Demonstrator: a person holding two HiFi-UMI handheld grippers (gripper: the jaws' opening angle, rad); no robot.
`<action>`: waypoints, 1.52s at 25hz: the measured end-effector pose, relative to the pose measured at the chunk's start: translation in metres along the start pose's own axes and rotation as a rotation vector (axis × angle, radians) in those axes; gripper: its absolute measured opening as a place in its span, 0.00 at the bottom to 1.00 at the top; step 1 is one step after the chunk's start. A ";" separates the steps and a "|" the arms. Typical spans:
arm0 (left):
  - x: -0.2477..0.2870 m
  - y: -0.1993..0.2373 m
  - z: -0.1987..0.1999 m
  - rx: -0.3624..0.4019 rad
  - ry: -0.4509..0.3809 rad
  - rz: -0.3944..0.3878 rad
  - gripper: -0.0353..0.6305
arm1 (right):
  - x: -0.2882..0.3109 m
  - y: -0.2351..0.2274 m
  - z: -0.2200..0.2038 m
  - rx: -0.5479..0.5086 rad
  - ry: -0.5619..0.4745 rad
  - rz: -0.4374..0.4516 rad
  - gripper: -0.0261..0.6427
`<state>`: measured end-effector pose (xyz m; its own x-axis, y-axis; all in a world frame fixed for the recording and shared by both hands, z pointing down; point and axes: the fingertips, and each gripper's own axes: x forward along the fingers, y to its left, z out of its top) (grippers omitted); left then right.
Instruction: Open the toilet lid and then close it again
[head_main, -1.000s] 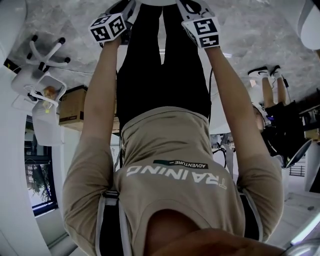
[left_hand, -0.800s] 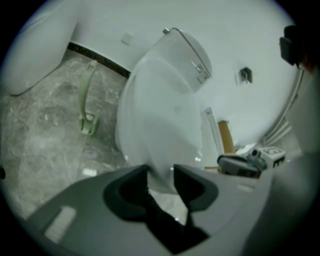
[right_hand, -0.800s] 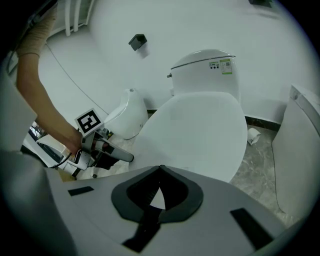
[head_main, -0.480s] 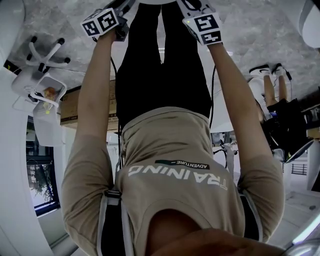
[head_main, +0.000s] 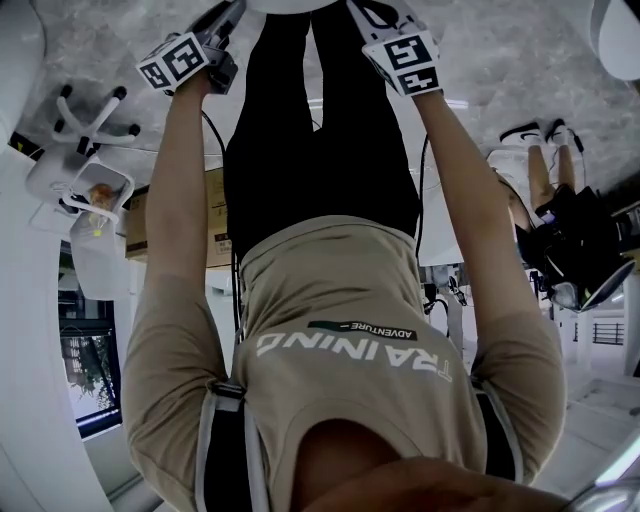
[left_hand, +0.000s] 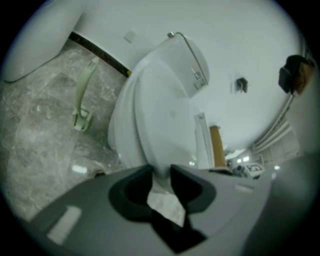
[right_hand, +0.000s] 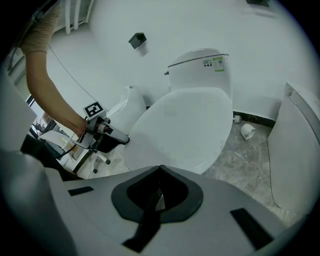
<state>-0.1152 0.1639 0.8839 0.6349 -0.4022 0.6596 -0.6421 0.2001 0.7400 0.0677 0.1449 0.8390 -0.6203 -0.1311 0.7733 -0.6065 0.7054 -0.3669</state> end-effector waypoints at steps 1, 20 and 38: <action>-0.001 -0.002 0.002 0.007 -0.002 -0.002 0.22 | -0.001 -0.001 -0.003 0.000 0.003 -0.001 0.05; -0.075 -0.097 0.043 0.124 -0.086 -0.157 0.26 | -0.034 0.052 0.042 -0.122 -0.017 0.064 0.05; -0.105 -0.161 0.076 0.114 -0.079 -0.284 0.28 | -0.095 0.041 0.107 -0.034 -0.033 -0.019 0.05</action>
<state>-0.1109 0.1057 0.6854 0.7629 -0.4971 0.4133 -0.4909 -0.0294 0.8707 0.0486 0.1111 0.6950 -0.6253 -0.1673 0.7622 -0.6016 0.7255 -0.3342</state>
